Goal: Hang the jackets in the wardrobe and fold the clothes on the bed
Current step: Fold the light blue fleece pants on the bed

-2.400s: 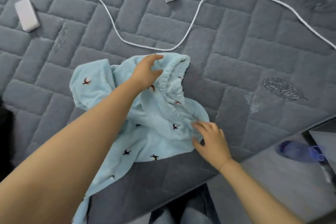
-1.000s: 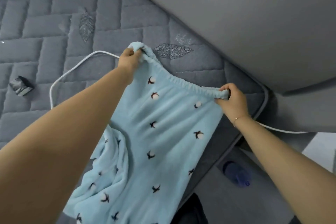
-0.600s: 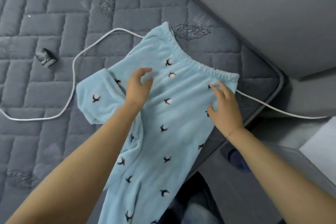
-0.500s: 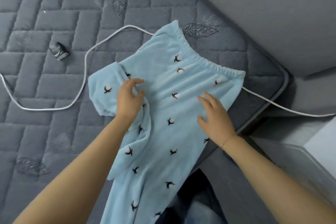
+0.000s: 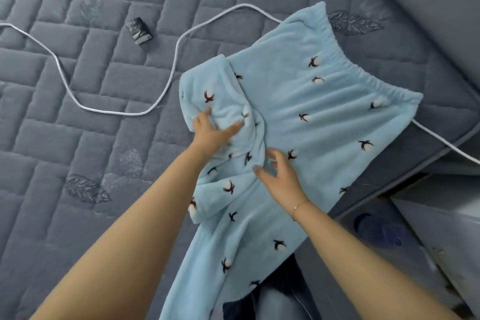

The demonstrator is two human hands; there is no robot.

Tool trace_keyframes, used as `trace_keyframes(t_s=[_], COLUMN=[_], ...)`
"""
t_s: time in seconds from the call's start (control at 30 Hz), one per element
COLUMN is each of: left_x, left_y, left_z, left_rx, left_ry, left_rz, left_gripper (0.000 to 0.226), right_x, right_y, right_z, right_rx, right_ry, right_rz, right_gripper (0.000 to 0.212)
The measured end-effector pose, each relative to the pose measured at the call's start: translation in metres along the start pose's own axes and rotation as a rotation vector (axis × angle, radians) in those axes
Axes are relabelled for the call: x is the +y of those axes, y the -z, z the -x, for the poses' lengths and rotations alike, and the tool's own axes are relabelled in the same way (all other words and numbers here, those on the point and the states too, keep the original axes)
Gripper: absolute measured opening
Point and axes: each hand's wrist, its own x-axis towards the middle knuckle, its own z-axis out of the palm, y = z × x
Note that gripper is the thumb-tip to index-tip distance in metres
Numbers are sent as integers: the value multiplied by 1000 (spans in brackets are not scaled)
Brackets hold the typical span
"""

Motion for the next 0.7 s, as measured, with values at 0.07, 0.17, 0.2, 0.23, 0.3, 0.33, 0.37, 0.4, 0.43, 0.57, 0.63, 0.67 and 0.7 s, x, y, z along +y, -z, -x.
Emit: trace_keyframes(t_s=[0.07, 0.17, 0.2, 0.23, 0.3, 0.33, 0.37, 0.4, 0.43, 0.57, 0.63, 0.67, 0.7], left_x=[-10, -22, -26, -31, -48, -58, -67, -78, -88, -134, -157, -169, -181], left_y=[-13, -12, -4, 7, 39, 60, 84, 108, 133, 214, 233, 238, 241], left_z=[1, 8, 12, 15, 18, 19, 19, 19, 19, 16, 17, 19, 21], left_rx=[-56, 51, 95, 120, 163, 208, 275, 354, 437, 536, 390, 289, 189], left_ry=[-57, -181, -217, -227, -175, -140, -109, -76, -35, 156, 173, 171, 174], left_rz=[-105, -245, -244, -232, -165, -131, -113, -106, -96, -3, 83, 96, 89], left_gripper=[103, 77, 52, 28, 11, 16, 25, 34, 43, 64, 55, 47, 44], right_x=[-2, -9, -12, -15, -26, -31, -36, -42, -47, -58, -58, -57, -56], right_y=[-11, -22, -24, -27, -36, -44, -54, -66, -79, -123, -139, -146, -152], right_z=[-8, -20, -23, -24, -24, -24, -23, -22, -20, -26, -31, -33, -35], right_rx=[22, 37, 53, 63, 23, -47, -150, -272, -387, -443, -335, -283, -241], right_ry=[-91, -156, -161, -157, -149, -148, -152, -165, -186, -273, -317, -345, -379], right_rz=[-198, -314, -328, -326, -331, -332, -319, -297, -274, -226, -201, -202, -215], right_gripper=[28, 19, 17, 17, 20, 22, 25, 27, 29, 28, 29, 29, 28])
